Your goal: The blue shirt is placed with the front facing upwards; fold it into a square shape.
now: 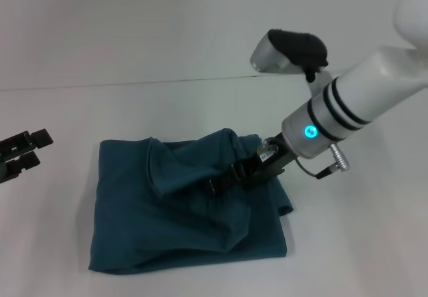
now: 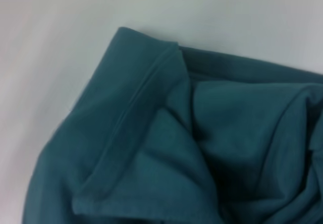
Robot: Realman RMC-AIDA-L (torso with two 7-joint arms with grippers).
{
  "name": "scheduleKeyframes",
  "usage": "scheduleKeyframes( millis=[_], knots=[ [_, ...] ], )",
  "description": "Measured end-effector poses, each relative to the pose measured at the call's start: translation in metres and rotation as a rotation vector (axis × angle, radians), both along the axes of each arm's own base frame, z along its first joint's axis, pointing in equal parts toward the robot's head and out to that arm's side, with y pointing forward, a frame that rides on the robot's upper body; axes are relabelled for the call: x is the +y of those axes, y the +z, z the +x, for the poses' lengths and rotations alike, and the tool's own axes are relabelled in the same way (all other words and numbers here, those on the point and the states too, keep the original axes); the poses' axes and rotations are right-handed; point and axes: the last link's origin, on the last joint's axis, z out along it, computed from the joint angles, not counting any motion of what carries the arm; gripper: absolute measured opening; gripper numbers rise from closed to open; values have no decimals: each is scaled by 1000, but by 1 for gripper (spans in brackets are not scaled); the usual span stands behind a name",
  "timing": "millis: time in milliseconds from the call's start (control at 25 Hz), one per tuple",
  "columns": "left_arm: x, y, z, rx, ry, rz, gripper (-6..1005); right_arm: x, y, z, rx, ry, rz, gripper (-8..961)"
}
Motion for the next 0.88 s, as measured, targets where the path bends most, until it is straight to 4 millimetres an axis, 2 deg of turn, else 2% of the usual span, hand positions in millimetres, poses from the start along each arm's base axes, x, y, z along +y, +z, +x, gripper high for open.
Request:
scheduleKeyframes(
  millis=[520, 880],
  knots=[
    [3, -7, 1, -13, -5, -6, 767, 5, -2, -2, 9, -9, 46, 827],
    [4, -4, 2, -28, -13, 8, 766, 6, -4, -6, 16, 3, 52, 821]
  ],
)
